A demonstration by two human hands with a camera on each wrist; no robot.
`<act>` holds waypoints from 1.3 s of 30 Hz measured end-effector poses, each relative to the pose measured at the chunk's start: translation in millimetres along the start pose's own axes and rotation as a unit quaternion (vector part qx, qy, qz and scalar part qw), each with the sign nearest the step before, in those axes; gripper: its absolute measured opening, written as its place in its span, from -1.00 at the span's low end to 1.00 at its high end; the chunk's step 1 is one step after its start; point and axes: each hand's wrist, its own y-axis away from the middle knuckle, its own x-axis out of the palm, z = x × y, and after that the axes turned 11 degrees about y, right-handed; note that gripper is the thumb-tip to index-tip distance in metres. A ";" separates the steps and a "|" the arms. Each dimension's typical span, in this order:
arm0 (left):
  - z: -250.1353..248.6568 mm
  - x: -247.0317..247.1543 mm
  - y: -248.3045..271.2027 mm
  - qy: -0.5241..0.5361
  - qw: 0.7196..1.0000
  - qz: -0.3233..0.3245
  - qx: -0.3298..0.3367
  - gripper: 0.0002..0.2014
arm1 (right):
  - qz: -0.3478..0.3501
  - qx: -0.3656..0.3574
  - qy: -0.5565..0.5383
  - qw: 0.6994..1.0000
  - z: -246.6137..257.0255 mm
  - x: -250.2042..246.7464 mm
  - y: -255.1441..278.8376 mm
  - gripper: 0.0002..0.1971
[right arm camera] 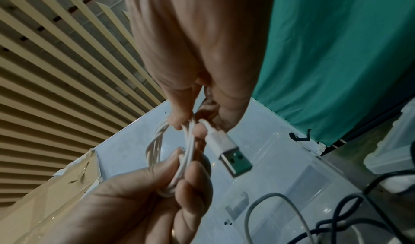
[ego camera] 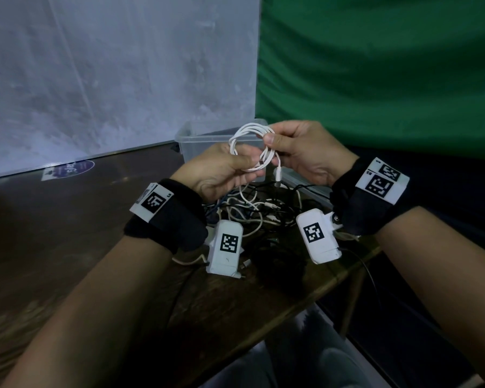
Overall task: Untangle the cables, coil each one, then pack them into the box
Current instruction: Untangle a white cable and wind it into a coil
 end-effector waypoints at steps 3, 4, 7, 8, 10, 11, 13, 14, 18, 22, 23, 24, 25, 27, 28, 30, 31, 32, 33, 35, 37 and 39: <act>0.7 -0.2 0.5 0.007 1.000 0.007 -0.014 -0.89 | 0.000 -0.005 0.024 1.000 -0.6 1.3 0.0 -0.92; 1.2 -0.1 0.6 0.005 1.000 0.010 -0.018 -0.89 | -0.001 -0.004 0.029 1.000 -1.1 1.6 -0.2 -0.92; 3.3 2.2 -0.7 0.002 1.000 -0.001 -0.009 -0.89 | -0.001 -0.003 0.032 0.999 -0.9 1.4 -0.1 -0.92; 3.7 3.1 -1.5 0.004 1.000 -0.015 0.000 -0.88 | 0.001 -0.003 0.028 1.000 -0.5 1.4 -0.2 -0.91; 4.4 4.6 -2.8 0.000 0.999 -0.042 0.020 -0.79 | 0.004 -0.004 0.018 1.000 0.6 2.5 0.0 -0.90; 4.9 5.0 -3.3 -0.010 0.998 -0.048 0.029 -0.77 | 0.003 -0.003 0.013 1.000 0.9 2.7 0.0 -0.89; 6.2 4.5 -3.6 -0.031 0.998 -0.040 0.041 -0.79 | -0.006 0.005 0.005 1.000 1.4 1.6 -0.4 -0.88; 6.4 3.7 -3.3 -0.033 0.998 -0.030 0.044 -0.82 | -0.012 0.012 0.002 1.000 1.8 0.0 -0.4 -0.87; 5.6 2.7 -2.6 -0.002 0.999 0.003 0.051 -0.87 | -0.029 0.028 -0.015 0.999 5.5 -9.4 0.1 -0.86; 5.5 4.6 -4.2 0.041 0.994 -0.006 0.100 -0.83 | -0.046 0.032 -0.041 0.998 9.5 -13.9 -1.3 -0.84; 6.0 4.9 -4.6 0.047 0.993 -0.007 0.105 -0.85 | -0.050 0.033 -0.045 0.997 9.8 -14.4 -1.6 -0.84; 6.8 5.2 -4.9 0.055 0.993 -0.008 0.109 -0.86 | -0.052 0.034 -0.049 0.997 10.0 -14.8 -1.8 -0.84; 7.4 5.3 -5.0 0.064 0.992 -0.009 0.111 -0.87 | -0.054 0.035 -0.053 0.997 10.2 -14.8 -1.7 -0.84; 8.3 6.1 -5.0 0.060 0.991 -0.012 0.115 -0.88 | -0.059 0.038 -0.057 0.996 10.5 -14.7 -1.2 -0.84; 8.4 6.6 -4.7 0.046 0.992 -0.012 0.118 -0.88 | -0.061 0.040 -0.057 0.996 10.7 -14.9 -0.6 -0.84; 7.9 7.5 -3.8 0.014 0.992 -0.013 0.123 -0.88 | -0.064 0.045 -0.053 0.996 10.4 -14.6 0.5 -0.84; 7.6 7.6 -3.6 0.001 0.992 -0.013 0.125 -0.88 | -0.064 0.049 -0.048 0.996 10.4 -14.0 0.9 -0.83; 7.5 7.4 -3.6 -0.011 0.992 -0.013 0.126 -0.88 | -0.065 0.053 -0.044 0.995 10.0 -13.2 1.1 -0.83; 7.4 7.0 -3.8 -0.022 0.992 -0.013 0.127 -0.88 | -0.066 0.058 -0.040 0.995 9.5 -12.4 1.0 -0.83; 7.4 6.0 -3.9 -0.048 0.990 -0.014 0.130 -0.89 | -0.067 0.063 -0.034 0.995 8.9 -11.7 0.8 -0.82; 7.3 4.7 -4.1 -0.074 0.988 -0.014 0.138 -0.91 | -0.066 0.065 -0.026 0.995 8.5 -11.6 0.5 -0.82; 6.6 3.8 -3.5 -0.102 0.984 -0.013 0.147 -0.91 | -0.066 0.069 -0.018 0.995 7.7 -11.4 0.5 -0.82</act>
